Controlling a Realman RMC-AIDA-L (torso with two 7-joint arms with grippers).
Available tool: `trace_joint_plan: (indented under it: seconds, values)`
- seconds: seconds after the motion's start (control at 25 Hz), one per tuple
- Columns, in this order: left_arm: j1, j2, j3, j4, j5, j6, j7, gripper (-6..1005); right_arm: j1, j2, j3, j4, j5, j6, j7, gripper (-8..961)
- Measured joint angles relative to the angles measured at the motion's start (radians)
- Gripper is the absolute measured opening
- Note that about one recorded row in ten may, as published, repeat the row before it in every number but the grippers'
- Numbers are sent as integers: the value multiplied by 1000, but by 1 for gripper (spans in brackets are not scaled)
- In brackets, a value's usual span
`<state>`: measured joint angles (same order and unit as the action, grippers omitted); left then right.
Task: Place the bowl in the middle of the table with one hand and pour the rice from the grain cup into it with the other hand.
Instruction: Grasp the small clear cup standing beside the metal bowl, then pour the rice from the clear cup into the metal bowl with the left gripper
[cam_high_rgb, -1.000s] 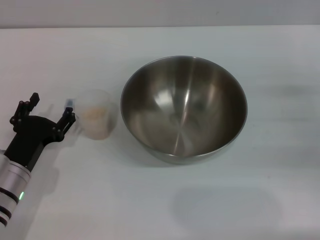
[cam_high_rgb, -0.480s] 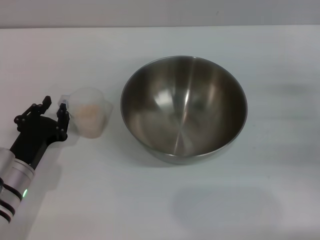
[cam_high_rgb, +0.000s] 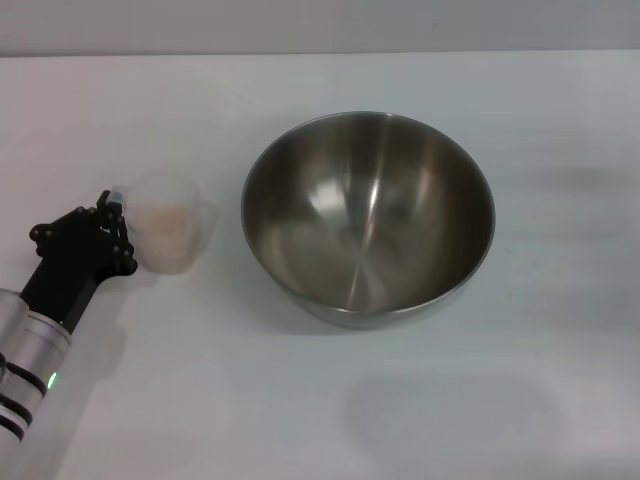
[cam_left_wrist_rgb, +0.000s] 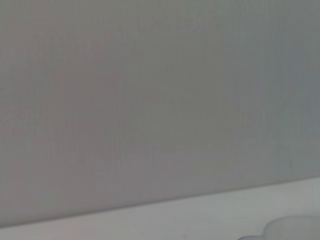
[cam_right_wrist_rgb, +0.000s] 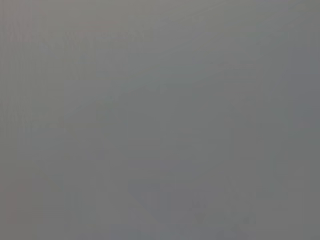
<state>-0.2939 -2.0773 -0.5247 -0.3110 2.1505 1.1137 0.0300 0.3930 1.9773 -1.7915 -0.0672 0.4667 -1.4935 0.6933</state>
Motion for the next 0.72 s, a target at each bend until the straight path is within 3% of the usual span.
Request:
trace_joint_plan:
  seconds: [0.16, 0.32, 0.4, 0.56, 0.72]
  values:
    - [-1, -1, -56, -33, -1, 81, 5, 16, -4, 3, 0, -1, -1, -4, 0, 553]
    - [-12, -1, -93, -46, -1, 143, 10, 16, -6, 4, 0, -2, -1, -9, 0, 553]
    - [-51, -1, -113, -45, 2, 241, 41, 16, -7, 4, 0, -3, -1, -17, 0, 553]
    - [-123, -1, -96, -46, 24, 332, 275, 16, -9, 6, 0, -3, -1, -50, 0, 553]
    - [-147, -2, -84, -56, 80, 336, 459, 16, -12, 6, 0, -1, -2, -68, 0, 554]
